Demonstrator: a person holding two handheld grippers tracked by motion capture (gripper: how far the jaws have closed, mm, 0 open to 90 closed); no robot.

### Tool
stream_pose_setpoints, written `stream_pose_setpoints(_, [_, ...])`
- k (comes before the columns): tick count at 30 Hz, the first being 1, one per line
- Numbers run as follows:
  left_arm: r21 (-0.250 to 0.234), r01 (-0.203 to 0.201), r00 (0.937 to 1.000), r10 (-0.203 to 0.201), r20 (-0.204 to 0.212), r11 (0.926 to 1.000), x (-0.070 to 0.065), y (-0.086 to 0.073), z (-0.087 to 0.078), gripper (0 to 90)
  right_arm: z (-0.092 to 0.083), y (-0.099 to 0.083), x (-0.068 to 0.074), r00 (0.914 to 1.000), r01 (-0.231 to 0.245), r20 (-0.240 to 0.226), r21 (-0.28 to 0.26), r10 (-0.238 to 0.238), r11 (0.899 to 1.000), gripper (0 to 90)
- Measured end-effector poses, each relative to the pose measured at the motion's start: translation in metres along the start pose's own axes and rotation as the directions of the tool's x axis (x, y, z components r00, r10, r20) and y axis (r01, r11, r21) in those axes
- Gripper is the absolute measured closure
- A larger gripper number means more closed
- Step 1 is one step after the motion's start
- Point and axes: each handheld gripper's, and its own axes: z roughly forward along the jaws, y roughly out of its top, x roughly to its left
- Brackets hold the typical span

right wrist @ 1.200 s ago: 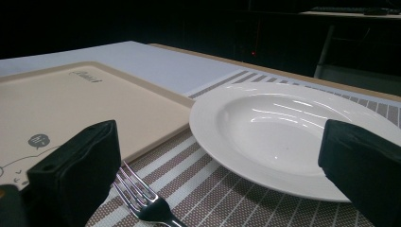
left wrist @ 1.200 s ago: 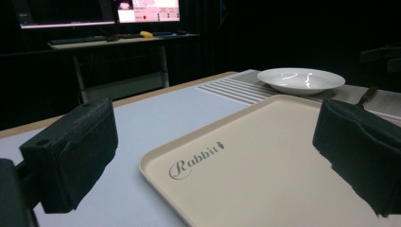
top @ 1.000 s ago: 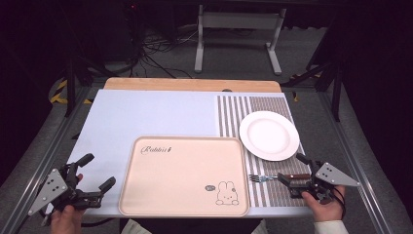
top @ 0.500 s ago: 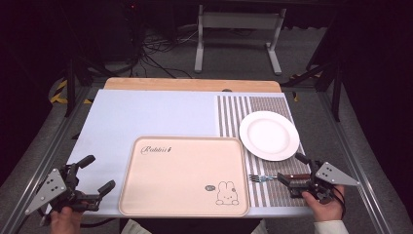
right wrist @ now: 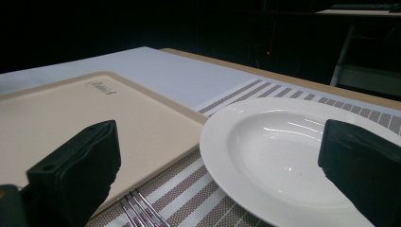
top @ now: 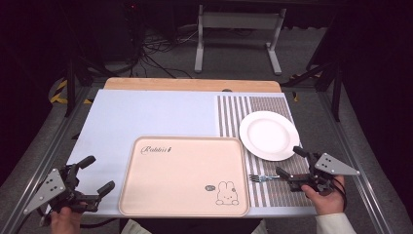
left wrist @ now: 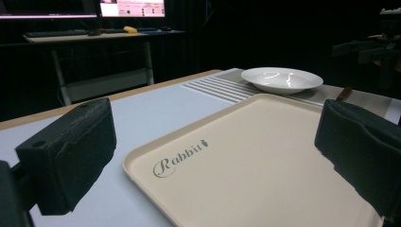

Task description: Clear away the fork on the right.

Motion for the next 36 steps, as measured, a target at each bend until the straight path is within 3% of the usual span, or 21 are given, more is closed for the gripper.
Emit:
stream_pose_setpoints(12, [0.004, -0.005, 1.0000, 0.005, -0.001, 1.0000, -0.001, 0.000, 0.001, 0.4, 0.012, 0.019, -0.005, 0.9991, 0.034, -0.028, 0.083, -0.032, 0.996, 1.2])
stream_pose_setpoints(16, [0.007, -0.006, 1.0000, 0.006, -0.001, 1.0000, -0.001, 0.000, 0.001, 0.4, 0.015, 0.030, -0.007, 0.9960, 0.078, -0.054, 0.157, -0.070, 0.984, 1.7])
stream_pose_setpoints(19, [0.003, -0.001, 1.0000, 0.001, -0.003, 1.0000, -0.001, 0.000, 0.001, 0.4, 0.018, 0.040, -0.008, 0.9904, 0.127, -0.084, 0.237, -0.110, 0.963, 2.2])
stream_pose_setpoints(20, [0.003, -0.001, 1.0000, 0.001, -0.003, 1.0000, -0.001, 0.000, 0.001, 0.4, 0.018, 0.040, -0.008, 0.9904, 0.127, -0.084, 0.237, -0.110, 0.963, 2.2])
stream_pose_setpoints(25, [0.008, -0.008, 1.0000, 0.008, -0.003, 0.9999, -0.001, 0.000, 0.000, 0.4, 0.023, 0.053, -0.008, 0.9787, 0.194, -0.129, 0.335, -0.160, 0.922, 3.4])
stream_pose_setpoints(26, [0.008, -0.007, 1.0000, 0.007, -0.002, 0.9999, -0.001, 0.000, 0.000, 0.4, 0.025, 0.056, -0.007, 0.9744, 0.215, -0.142, 0.364, -0.174, 0.906, 3.5])
stream_pose_setpoints(30, [0.003, -0.005, 1.0000, 0.005, -0.003, 1.0000, -0.001, 0.000, 0.001, 0.4, 0.029, 0.064, -0.005, 0.9615, 0.269, -0.172, 0.424, -0.215, 0.865, 4.1])
stream_pose_setpoints(32, [0.008, -0.009, 1.0000, 0.009, -0.001, 0.9999, -0.001, 0.000, 0.000, 0.4, 0.031, 0.067, -0.005, 0.9564, 0.287, -0.186, 0.447, -0.225, 0.847, 4.3])
stream_pose_setpoints(33, [0.008, -0.009, 1.0000, 0.009, -0.001, 0.9999, -0.001, 0.000, 0.000, 0.4, 0.031, 0.067, -0.005, 0.9564, 0.287, -0.186, 0.447, -0.225, 0.847, 4.3])
stream_pose_setpoints(34, [0.008, -0.009, 1.0000, 0.009, -0.001, 0.9999, -0.001, 0.000, 0.000, 0.4, 0.033, 0.069, -0.005, 0.9500, 0.308, -0.198, 0.470, -0.241, 0.827, 4.4])
stream_pose_setpoints(36, [0.006, -0.007, 1.0000, 0.007, -0.003, 1.0000, -0.001, 0.000, 0.000, 0.4, 0.036, 0.071, -0.005, 0.9438, 0.327, -0.213, 0.493, -0.252, 0.806, 4.7])
